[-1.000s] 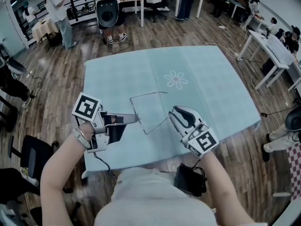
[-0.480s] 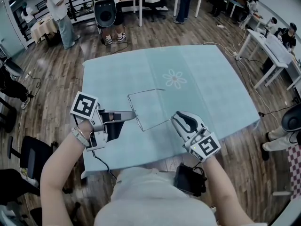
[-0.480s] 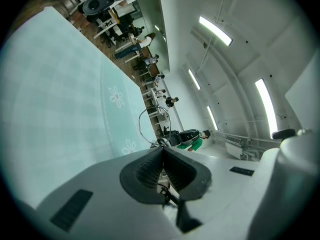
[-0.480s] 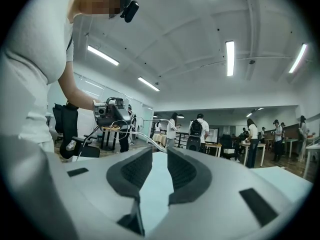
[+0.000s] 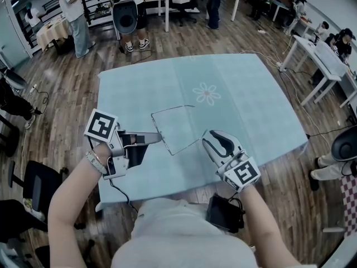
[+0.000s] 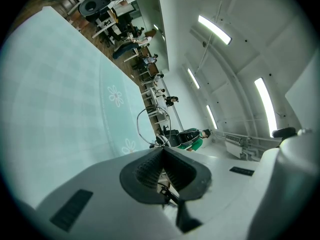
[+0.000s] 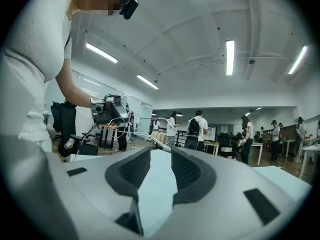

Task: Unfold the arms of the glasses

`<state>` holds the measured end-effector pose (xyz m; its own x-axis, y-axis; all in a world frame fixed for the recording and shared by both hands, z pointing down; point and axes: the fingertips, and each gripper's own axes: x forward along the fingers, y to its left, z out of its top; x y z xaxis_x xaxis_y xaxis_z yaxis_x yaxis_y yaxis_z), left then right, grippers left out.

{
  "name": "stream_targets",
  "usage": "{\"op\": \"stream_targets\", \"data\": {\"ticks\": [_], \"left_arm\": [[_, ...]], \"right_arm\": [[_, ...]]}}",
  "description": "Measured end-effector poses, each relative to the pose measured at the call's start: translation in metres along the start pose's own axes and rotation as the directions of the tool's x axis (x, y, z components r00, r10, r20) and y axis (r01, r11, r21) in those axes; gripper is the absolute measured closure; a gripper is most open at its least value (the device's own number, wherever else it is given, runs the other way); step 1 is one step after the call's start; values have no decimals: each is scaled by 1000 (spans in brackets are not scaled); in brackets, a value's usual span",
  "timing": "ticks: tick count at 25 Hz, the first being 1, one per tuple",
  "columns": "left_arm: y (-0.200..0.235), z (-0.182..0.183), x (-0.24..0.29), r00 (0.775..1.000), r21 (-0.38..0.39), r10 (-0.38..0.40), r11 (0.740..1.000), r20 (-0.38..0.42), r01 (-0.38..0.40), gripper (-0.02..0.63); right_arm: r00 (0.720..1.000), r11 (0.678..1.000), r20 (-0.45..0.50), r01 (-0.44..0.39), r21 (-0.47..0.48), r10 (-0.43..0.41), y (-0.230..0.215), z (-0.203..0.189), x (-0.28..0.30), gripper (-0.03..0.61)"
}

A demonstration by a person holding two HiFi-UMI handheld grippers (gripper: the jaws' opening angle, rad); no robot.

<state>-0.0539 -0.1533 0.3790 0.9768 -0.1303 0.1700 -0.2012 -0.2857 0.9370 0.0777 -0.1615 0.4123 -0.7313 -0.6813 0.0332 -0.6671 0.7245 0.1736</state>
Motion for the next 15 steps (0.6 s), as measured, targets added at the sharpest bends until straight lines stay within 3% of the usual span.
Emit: {"op": "stream_targets", "data": {"ticks": [15], "left_arm": [[2,6,5,999,6,5,1000,38,-5,606]], "right_arm": [[997,997,-41,72,5,-72,-17,6,-3,446]]}}
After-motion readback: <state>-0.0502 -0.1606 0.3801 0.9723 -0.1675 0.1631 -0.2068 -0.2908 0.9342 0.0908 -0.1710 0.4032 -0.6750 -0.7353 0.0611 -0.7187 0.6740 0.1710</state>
